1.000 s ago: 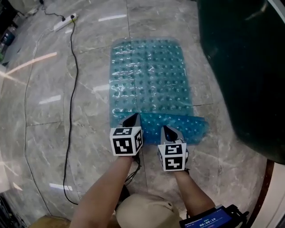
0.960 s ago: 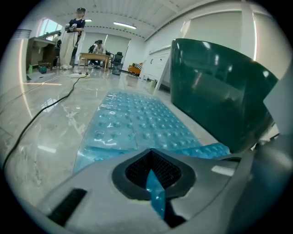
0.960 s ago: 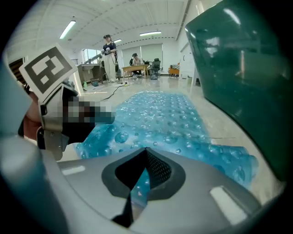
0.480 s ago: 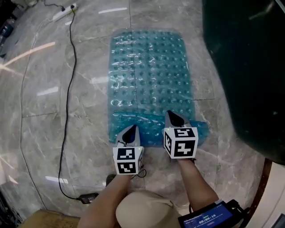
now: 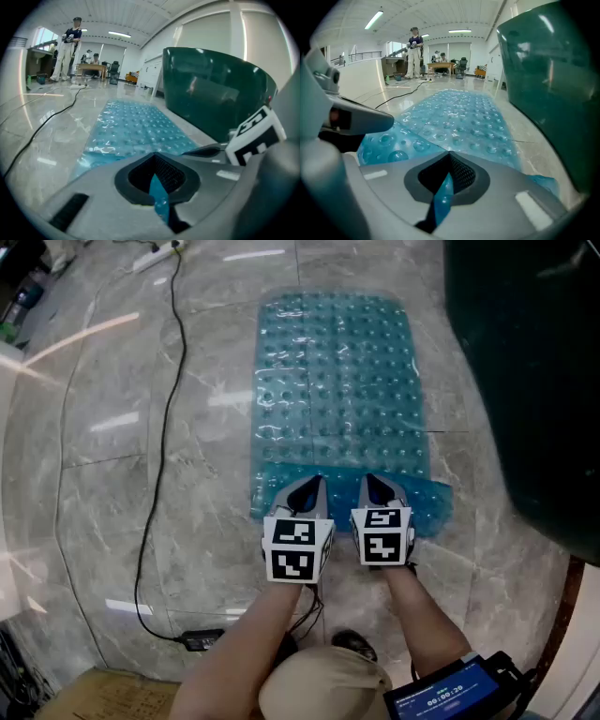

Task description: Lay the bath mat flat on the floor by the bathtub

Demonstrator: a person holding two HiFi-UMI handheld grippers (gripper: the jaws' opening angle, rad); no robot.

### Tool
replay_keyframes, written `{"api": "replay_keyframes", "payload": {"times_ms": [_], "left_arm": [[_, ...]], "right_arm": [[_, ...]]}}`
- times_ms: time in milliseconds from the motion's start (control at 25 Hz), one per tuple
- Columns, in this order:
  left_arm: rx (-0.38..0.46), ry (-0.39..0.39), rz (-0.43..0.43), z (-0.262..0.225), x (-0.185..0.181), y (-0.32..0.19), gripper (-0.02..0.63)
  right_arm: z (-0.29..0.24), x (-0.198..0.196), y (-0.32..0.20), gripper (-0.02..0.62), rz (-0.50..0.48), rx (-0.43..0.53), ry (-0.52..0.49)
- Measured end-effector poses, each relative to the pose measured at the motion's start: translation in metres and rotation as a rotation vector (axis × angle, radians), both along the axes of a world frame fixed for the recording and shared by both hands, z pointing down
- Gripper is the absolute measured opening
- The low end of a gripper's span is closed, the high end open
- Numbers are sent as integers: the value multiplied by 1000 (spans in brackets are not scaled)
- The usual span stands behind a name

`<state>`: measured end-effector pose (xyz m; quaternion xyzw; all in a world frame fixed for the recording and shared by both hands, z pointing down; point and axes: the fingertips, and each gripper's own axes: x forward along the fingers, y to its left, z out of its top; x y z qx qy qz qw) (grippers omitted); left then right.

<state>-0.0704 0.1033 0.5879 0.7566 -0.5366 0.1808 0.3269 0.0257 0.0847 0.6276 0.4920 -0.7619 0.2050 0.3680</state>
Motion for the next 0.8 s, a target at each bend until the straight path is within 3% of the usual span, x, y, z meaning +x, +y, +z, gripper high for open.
{"api": "replay_keyframes", "payload": {"times_ms": [160,400,520,640,800], "left_arm": [[-64,-54,-1,24,-6,-4,5],[-47,-24,91,7,-1,11,5],[-64,-15,98,23,2,18,5],[-96,-17,84,39,2,26,5],[-132,-33,84,44,2,43,3]], "right_arm": [[4,-6,10,5,7,-10,-20],[-3,-3,44,5,53,-115,-13],[-6,0,51,5,106,-79,-15],[-3,-1,59,5,100,-34,-13],[5,2,72,6,109,-142,-47]]}}
